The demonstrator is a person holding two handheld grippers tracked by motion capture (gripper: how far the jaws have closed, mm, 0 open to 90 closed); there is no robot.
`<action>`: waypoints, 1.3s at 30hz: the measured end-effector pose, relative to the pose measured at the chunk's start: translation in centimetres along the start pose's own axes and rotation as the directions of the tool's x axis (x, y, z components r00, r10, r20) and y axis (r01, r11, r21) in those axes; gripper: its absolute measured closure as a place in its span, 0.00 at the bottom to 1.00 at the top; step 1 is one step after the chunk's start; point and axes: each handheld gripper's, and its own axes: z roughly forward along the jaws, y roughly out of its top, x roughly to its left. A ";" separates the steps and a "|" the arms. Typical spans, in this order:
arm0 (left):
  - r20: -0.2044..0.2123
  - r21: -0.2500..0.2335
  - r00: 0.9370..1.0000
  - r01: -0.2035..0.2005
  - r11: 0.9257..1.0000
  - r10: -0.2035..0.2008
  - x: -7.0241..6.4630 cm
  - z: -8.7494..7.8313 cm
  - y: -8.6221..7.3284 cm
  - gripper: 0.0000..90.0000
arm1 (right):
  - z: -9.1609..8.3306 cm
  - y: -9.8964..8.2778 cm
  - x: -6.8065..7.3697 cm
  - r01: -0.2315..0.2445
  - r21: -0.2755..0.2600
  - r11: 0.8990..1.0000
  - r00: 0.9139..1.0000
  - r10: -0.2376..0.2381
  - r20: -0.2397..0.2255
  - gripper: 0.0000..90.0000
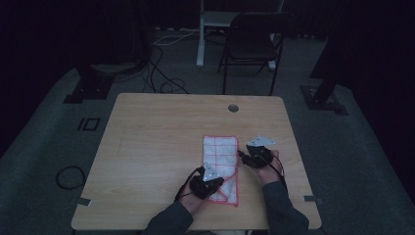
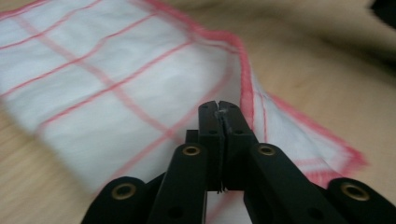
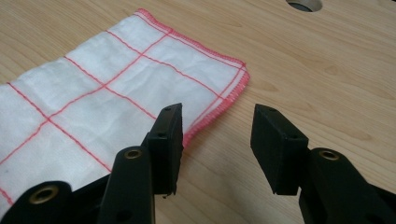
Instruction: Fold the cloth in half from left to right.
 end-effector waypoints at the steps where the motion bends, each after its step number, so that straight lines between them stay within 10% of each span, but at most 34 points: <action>1: 0.001 -0.006 1.000 -0.011 1.000 0.011 -0.2 -0.1 0.0 0.96 | -0.1 -0.2 -0.2 -0.007 0.001 1.000 1.000 0.007 0.003 0.60; 21: -0.045 -0.040 0.999 0.022 0.999 -0.023 1.4 -1.1 0.4 0.90 | -0.1 -0.8 -0.6 -0.020 0.007 1.000 1.000 0.020 0.004 0.60; 39: -0.174 -0.102 0.974 0.126 0.987 -0.143 6.7 -3.0 0.7 0.90 | 0.3 -1.1 -0.3 -0.028 0.010 1.000 1.000 0.028 -0.005 0.60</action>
